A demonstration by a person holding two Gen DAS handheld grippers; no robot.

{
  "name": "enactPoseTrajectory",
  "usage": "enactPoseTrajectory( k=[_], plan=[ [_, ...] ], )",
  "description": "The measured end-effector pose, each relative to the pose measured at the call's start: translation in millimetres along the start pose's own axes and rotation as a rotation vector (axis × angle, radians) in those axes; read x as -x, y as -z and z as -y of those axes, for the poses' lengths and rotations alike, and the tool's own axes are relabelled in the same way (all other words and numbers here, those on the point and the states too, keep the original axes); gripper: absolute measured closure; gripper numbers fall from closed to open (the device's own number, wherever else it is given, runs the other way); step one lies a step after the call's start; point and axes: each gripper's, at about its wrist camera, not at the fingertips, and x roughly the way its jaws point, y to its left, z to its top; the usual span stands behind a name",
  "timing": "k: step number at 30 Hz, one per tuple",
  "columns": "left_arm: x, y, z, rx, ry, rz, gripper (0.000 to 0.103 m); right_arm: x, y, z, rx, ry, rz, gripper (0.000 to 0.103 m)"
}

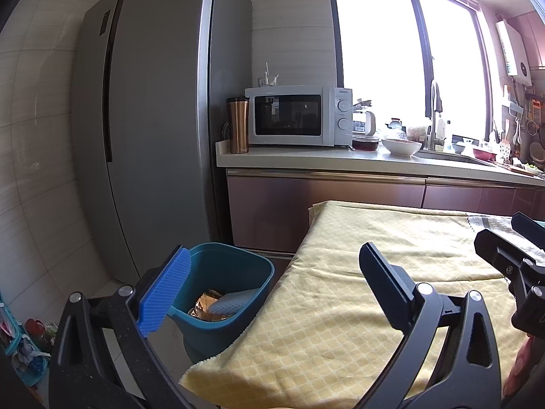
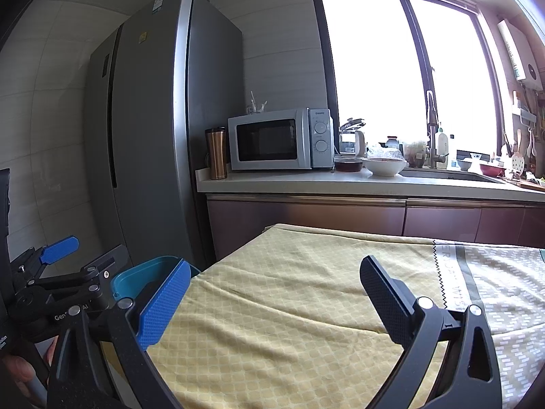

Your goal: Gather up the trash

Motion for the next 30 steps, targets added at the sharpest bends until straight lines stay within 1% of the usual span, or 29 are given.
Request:
enactPoseTrajectory(
  k=[30],
  plan=[
    [-4.8,0.0,8.1,-0.009,0.021,0.002,0.006,2.2,-0.8,1.4,-0.009,0.013,-0.001,0.007]
  ],
)
